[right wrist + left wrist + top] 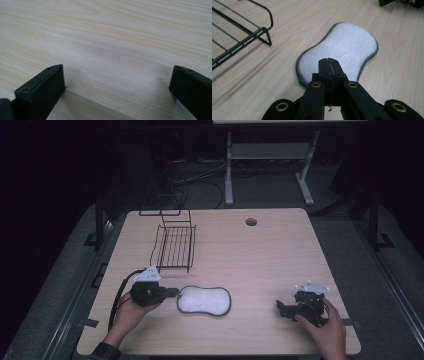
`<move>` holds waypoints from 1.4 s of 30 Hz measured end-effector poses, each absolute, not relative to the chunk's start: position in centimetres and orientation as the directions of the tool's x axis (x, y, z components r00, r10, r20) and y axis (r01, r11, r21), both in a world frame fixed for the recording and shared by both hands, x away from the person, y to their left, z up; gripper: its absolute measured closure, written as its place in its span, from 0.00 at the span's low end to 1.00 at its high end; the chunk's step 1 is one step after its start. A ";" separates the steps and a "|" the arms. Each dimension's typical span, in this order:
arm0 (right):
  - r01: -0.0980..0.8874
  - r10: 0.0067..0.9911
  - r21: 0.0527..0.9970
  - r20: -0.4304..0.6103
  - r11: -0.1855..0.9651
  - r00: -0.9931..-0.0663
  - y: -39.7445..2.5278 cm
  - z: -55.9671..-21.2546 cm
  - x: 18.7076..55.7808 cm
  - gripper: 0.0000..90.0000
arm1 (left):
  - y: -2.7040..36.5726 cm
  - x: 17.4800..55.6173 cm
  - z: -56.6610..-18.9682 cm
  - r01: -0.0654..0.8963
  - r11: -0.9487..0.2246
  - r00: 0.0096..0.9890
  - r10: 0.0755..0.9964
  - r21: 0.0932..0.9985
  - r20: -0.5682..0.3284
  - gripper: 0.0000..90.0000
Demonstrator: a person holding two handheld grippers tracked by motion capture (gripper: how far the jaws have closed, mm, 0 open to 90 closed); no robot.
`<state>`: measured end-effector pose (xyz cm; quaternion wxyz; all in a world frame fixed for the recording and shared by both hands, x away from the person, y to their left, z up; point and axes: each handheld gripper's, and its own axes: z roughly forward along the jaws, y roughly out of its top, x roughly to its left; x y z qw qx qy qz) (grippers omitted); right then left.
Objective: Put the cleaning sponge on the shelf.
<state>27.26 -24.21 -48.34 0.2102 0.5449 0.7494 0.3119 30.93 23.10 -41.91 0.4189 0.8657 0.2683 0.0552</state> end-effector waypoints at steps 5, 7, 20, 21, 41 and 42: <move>0.686 0.948 0.697 0.025 0.211 -0.318 -24.2 -48.3 27.3 0.00 | 22.2 31.9 -41.6 0.413 -0.507 0.859 0.493 0.756 -0.138 1.00; 0.686 0.948 0.697 0.025 0.211 -0.318 -24.2 -48.3 27.3 0.00 | 21.8 32.3 -41.6 0.412 -0.512 0.862 0.488 0.754 -0.139 1.00; 0.686 0.948 0.697 0.025 0.211 -0.317 -24.1 -48.3 27.4 0.00 | 19.2 34.7 -42.5 0.405 -0.538 0.875 0.464 0.739 -0.141 1.00; 0.686 0.948 0.697 0.025 0.211 -0.317 -24.1 -48.3 27.4 0.00 | 19.0 34.9 -42.7 0.408 -0.540 0.874 0.463 0.736 -0.144 1.00; 0.685 0.948 0.697 0.025 0.211 -0.317 -24.1 -48.3 27.4 0.00 | 18.4 35.7 -45.1 0.441 -0.594 0.865 0.483 0.673 -0.140 1.00; 0.686 0.948 0.697 0.025 0.211 -0.317 -24.1 -48.3 27.4 0.00 | 18.4 35.6 -45.1 0.441 -0.594 0.864 0.484 0.673 -0.139 1.00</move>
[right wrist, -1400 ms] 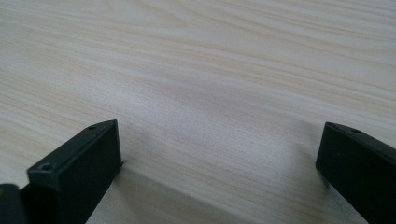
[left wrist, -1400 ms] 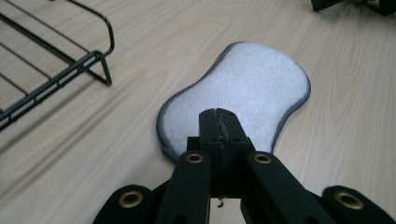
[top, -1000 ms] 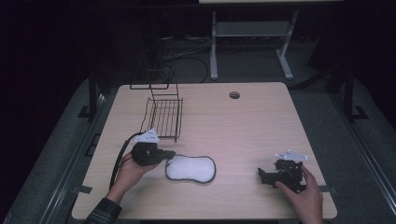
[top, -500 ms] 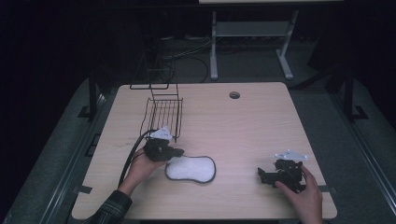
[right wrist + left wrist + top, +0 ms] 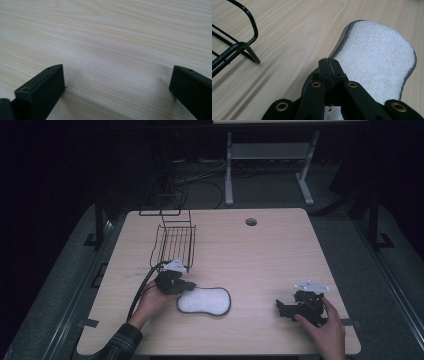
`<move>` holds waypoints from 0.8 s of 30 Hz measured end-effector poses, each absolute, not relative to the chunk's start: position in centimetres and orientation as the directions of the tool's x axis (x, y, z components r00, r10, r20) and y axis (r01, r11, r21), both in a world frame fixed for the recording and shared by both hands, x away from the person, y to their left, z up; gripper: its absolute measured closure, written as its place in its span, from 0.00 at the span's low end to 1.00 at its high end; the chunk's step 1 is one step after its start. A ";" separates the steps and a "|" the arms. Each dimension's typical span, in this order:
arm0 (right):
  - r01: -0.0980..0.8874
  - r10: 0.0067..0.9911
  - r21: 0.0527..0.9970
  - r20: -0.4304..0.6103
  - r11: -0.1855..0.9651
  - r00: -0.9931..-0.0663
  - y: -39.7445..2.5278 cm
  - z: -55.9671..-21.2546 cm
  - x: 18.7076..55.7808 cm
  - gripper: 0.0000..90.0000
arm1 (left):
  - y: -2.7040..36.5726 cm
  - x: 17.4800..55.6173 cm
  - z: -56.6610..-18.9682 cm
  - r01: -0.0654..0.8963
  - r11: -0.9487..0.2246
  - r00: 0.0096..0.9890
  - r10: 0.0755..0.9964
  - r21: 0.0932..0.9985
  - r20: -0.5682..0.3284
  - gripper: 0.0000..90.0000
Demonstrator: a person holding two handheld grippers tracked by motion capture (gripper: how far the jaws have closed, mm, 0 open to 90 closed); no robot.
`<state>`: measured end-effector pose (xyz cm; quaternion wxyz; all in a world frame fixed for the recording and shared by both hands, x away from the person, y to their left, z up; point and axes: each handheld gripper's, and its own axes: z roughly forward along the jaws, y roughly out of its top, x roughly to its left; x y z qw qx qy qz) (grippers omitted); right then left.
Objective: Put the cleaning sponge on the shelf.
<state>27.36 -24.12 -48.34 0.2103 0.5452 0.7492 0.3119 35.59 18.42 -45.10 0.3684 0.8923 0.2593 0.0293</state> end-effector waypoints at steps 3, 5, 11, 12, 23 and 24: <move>0.685 0.948 0.697 0.025 0.212 -0.318 -24.1 -48.3 27.4 0.00 | 18.6 35.3 -45.1 0.440 -0.598 0.865 0.483 0.670 -0.137 1.00; 0.686 0.948 0.697 0.025 0.211 -0.317 -24.1 -48.3 27.4 0.00 | 18.7 35.1 -45.0 0.436 -0.606 0.868 0.480 0.666 -0.132 1.00; 0.685 0.948 0.697 0.025 0.211 -0.317 -24.1 -48.3 27.4 0.00 | 19.6 34.4 -44.9 0.445 -0.606 0.859 0.497 0.660 -0.123 1.00; 0.685 0.948 0.697 0.025 0.211 -0.317 -24.1 -48.3 27.4 0.00 | 19.9 34.2 -44.9 0.444 -0.609 0.859 0.497 0.658 -0.119 1.00; 0.685 0.948 0.697 0.025 0.211 -0.317 -24.1 -48.3 27.4 0.00 | 23.0 32.5 -44.8 0.483 -0.584 0.830 0.542 0.652 -0.129 1.00; 0.686 0.948 0.697 0.025 0.211 -0.317 -24.1 -48.3 27.4 0.00 | 23.3 32.4 -44.8 0.485 -0.584 0.828 0.546 0.651 -0.128 1.00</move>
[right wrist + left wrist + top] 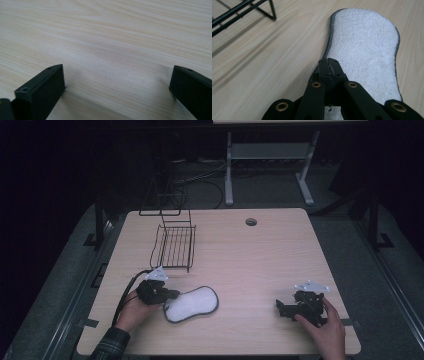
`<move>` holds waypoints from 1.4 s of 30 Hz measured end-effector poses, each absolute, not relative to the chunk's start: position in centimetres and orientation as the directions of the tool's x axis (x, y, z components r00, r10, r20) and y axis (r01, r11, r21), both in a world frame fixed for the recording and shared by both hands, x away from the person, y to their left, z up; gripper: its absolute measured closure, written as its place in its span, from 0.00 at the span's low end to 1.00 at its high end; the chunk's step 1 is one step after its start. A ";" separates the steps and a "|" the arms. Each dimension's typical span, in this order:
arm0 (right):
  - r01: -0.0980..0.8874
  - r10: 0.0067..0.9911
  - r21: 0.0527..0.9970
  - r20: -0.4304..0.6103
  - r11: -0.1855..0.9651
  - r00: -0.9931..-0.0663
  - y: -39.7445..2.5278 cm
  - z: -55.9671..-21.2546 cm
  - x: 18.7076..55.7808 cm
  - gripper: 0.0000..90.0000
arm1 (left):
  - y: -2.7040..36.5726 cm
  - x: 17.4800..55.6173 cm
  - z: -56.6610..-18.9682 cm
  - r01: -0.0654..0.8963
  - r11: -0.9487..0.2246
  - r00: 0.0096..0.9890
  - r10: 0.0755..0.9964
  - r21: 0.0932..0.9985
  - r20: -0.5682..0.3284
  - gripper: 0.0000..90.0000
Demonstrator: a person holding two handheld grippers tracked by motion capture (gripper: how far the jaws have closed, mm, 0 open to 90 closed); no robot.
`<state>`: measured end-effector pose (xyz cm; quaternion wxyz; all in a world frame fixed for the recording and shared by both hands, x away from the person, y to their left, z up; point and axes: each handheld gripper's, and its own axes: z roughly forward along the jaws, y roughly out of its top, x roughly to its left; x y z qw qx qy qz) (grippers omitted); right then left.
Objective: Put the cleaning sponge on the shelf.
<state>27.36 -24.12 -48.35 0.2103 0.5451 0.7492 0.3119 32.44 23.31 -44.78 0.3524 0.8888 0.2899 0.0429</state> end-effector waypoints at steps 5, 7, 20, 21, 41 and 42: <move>0.685 0.948 0.697 0.025 0.211 -0.317 -24.1 -48.3 27.4 0.00 | 24.0 32.1 -44.6 0.496 -0.572 0.816 0.564 0.653 -0.126 1.00; 0.685 0.948 0.697 0.025 0.211 -0.317 -24.1 -48.3 27.4 0.00 | 24.0 32.1 -44.4 0.496 -0.560 0.814 0.566 0.664 -0.131 1.00; 0.686 0.948 0.697 0.025 0.211 -0.317 -24.1 -48.3 27.4 0.00 | 18.1 32.2 -44.1 0.421 -0.619 0.878 0.461 0.663 -0.127 1.00; 0.686 0.948 0.697 0.025 0.211 -0.317 -24.1 -48.3 27.4 0.00 | 17.9 32.2 -44.3 0.417 -0.631 0.883 0.453 0.654 -0.126 1.00; 0.685 0.948 0.697 0.024 0.212 -0.317 -24.1 -48.3 27.4 0.00 | 22.8 29.9 -44.6 0.497 -0.560 0.822 0.549 0.664 -0.151 1.00; 0.685 0.948 0.697 0.025 0.211 -0.317 -24.1 -48.3 27.4 0.00 | 22.9 29.9 -44.5 0.497 -0.557 0.820 0.552 0.665 -0.151 0.99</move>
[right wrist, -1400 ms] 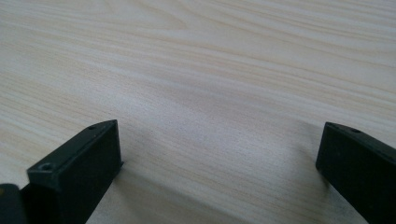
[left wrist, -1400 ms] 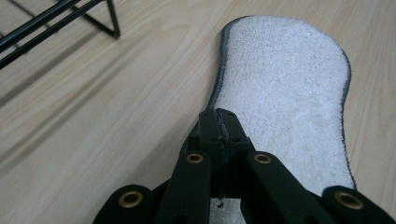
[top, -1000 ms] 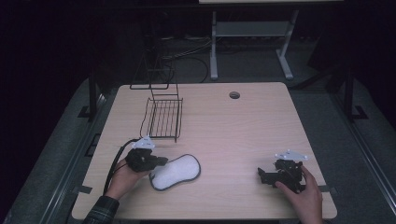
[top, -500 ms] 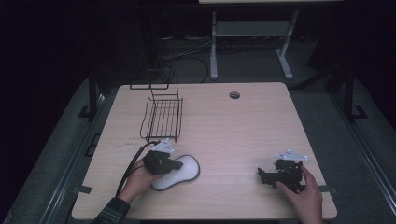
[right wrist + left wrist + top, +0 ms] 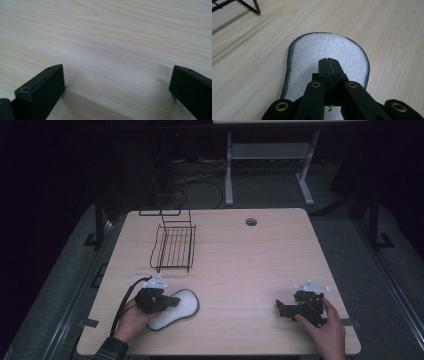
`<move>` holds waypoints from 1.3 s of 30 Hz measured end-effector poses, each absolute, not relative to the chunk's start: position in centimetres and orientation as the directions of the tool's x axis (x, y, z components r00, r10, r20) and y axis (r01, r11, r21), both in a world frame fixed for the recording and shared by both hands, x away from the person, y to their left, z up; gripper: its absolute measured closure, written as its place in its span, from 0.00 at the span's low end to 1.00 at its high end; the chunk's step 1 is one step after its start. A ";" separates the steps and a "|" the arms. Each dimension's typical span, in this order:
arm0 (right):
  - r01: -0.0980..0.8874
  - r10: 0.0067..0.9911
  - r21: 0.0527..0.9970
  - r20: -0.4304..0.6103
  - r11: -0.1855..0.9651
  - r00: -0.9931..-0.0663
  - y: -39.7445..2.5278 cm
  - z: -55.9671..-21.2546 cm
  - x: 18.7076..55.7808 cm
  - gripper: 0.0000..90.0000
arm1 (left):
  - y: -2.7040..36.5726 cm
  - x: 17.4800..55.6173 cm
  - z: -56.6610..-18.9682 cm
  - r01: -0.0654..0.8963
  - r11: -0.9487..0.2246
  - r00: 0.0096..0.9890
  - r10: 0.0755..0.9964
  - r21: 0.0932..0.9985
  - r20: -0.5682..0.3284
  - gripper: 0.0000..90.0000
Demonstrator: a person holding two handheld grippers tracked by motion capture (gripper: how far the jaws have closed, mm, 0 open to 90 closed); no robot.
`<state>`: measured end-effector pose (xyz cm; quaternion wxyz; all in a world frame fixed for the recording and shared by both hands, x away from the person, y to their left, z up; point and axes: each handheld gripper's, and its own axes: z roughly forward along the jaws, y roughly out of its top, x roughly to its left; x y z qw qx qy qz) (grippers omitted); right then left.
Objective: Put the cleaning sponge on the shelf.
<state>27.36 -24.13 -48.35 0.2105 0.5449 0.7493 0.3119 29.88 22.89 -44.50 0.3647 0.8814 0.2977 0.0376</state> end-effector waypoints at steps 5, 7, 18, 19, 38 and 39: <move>0.685 0.948 0.697 0.025 0.212 -0.318 -24.1 -48.3 27.4 0.00 | 23.6 29.8 -43.7 0.506 -0.523 0.810 0.560 0.686 -0.171 0.83; 0.685 0.948 0.697 0.025 0.211 -0.317 -24.1 -48.3 27.4 0.00 | 23.8 29.7 -43.5 0.503 -0.528 0.810 0.564 0.684 -0.161 0.72; 0.685 0.948 0.697 0.025 0.211 -0.317 -24.1 -48.3 27.4 0.00 | 24.8 29.9 -44.0 0.503 -0.521 0.794 0.594 0.689 -0.131 0.31; 0.685 0.948 0.697 0.024 0.211 -0.317 -24.1 -48.3 27.4 0.00 | 24.9 29.9 -44.1 0.509 -0.516 0.792 0.595 0.689 -0.138 0.29; 0.685 0.948 0.697 0.024 0.212 -0.318 -24.1 -48.3 27.4 0.00 | 23.7 29.9 -45.5 0.492 -0.590 0.818 0.565 0.640 -0.109 0.15; 0.685 0.948 0.697 0.024 0.212 -0.317 -24.1 -48.3 27.4 0.00 | 23.7 29.9 -45.6 0.491 -0.595 0.820 0.562 0.636 -0.108 0.15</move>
